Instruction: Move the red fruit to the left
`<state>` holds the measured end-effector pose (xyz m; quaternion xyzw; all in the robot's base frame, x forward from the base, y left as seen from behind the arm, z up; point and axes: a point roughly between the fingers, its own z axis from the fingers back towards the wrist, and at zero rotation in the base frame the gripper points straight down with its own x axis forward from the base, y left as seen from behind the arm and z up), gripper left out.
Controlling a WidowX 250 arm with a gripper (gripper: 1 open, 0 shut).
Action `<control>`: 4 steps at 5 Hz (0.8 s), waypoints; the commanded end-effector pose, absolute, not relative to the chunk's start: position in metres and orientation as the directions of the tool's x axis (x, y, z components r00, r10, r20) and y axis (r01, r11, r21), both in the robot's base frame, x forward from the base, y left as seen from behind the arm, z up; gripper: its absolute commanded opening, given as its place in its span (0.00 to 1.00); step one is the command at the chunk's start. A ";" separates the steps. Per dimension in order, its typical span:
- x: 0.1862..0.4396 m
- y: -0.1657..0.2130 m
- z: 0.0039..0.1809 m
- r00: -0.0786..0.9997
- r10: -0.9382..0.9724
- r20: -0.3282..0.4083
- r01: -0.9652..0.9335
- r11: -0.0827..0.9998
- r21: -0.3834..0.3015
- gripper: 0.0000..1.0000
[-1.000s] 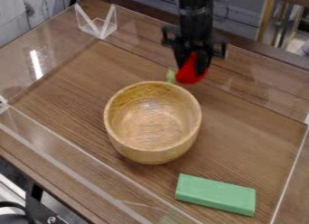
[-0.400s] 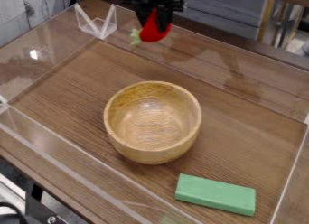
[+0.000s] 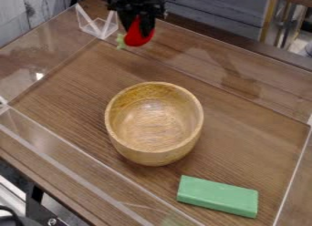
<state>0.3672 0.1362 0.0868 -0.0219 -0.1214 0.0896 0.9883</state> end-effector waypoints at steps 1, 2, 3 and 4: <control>0.376 0.152 0.101 0.937 0.176 0.301 -0.172 0.984 -0.037 0.00; 0.376 0.156 0.096 0.939 0.180 0.294 -0.177 0.984 -0.035 1.00; 0.375 0.158 0.094 0.939 0.185 0.290 -0.182 0.983 -0.037 1.00; 0.372 0.157 0.080 0.944 0.183 0.274 -0.183 0.983 -0.027 1.00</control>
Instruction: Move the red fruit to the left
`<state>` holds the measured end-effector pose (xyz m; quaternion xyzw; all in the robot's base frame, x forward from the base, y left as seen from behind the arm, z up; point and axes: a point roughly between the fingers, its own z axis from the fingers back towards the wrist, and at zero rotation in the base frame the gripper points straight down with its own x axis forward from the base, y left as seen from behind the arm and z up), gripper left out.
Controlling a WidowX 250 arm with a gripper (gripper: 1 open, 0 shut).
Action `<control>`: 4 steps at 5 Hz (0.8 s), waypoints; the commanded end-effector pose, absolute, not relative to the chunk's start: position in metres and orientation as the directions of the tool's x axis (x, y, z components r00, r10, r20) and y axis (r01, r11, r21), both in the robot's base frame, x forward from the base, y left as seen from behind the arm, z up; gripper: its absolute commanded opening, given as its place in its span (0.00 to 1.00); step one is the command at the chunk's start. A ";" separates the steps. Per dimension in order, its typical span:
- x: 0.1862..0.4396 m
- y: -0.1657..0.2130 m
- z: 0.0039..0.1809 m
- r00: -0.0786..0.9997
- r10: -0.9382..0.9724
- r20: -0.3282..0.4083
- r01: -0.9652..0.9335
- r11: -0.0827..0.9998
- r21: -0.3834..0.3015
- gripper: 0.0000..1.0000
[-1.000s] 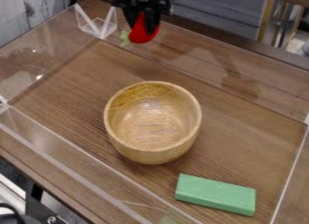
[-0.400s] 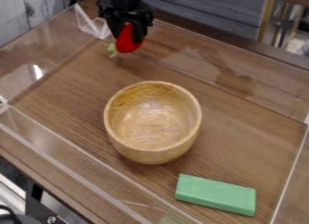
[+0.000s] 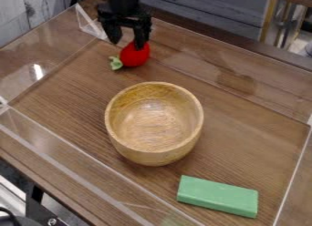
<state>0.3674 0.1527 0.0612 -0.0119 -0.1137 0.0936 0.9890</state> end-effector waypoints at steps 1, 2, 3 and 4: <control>0.371 0.157 0.074 0.946 0.184 0.266 -0.184 0.983 -0.025 1.00; 0.370 0.157 0.066 0.949 0.186 0.255 -0.187 0.982 -0.021 1.00; 0.370 0.158 0.058 0.951 0.189 0.244 -0.191 0.981 -0.015 1.00; 0.370 0.158 0.051 0.953 0.192 0.235 -0.195 0.981 -0.011 1.00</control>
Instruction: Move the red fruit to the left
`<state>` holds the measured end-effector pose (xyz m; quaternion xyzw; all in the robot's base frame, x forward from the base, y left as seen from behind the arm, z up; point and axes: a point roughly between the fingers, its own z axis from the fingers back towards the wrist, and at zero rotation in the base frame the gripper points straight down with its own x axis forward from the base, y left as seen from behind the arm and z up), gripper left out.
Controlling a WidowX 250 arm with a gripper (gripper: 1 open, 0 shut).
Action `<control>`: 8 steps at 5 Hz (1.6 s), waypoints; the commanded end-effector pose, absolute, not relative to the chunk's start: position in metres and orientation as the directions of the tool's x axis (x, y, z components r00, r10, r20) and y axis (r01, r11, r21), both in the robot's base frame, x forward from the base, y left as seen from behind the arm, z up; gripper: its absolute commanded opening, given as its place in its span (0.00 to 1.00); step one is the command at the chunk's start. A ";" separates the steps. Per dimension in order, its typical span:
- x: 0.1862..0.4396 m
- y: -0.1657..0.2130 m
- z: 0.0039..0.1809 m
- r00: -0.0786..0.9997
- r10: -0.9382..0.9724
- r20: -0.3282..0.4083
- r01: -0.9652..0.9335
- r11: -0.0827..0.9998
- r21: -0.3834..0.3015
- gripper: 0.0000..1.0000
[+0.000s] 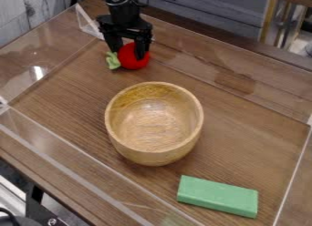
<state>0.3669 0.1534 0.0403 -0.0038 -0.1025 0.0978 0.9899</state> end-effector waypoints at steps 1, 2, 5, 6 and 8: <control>0.370 0.158 0.047 0.954 0.196 0.228 -0.199 0.980 -0.008 1.00; 0.371 0.158 0.046 0.954 0.201 0.223 -0.204 0.979 -0.009 1.00; 0.371 0.158 0.044 0.953 0.215 0.212 -0.216 0.976 -0.016 0.00; 0.369 0.161 0.053 0.951 0.217 0.220 -0.216 0.976 -0.028 0.00; 0.365 0.180 0.092 0.935 0.234 0.267 -0.221 0.972 -0.078 0.00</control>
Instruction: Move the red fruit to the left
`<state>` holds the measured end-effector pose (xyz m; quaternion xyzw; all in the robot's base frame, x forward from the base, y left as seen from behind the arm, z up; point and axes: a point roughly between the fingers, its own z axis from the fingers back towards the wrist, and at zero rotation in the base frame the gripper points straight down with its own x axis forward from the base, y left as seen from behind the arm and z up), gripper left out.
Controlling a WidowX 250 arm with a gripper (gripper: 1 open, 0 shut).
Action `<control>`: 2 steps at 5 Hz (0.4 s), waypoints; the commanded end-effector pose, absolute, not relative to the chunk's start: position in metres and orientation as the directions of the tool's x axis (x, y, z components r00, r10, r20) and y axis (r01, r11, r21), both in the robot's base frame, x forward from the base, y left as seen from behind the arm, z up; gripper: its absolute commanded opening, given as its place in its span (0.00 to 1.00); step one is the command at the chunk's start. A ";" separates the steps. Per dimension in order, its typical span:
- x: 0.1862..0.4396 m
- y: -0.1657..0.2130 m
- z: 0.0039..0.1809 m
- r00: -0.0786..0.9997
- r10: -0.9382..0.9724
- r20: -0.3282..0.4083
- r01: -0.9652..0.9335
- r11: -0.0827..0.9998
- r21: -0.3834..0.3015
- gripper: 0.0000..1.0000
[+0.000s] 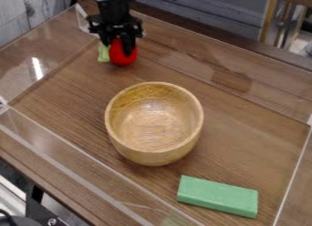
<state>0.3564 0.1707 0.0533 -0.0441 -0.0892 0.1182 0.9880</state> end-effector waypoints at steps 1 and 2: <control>0.362 0.186 0.107 0.929 0.240 0.283 -0.220 0.970 -0.100 0.00; 0.358 0.199 0.118 0.927 0.235 0.293 -0.211 0.971 -0.113 0.00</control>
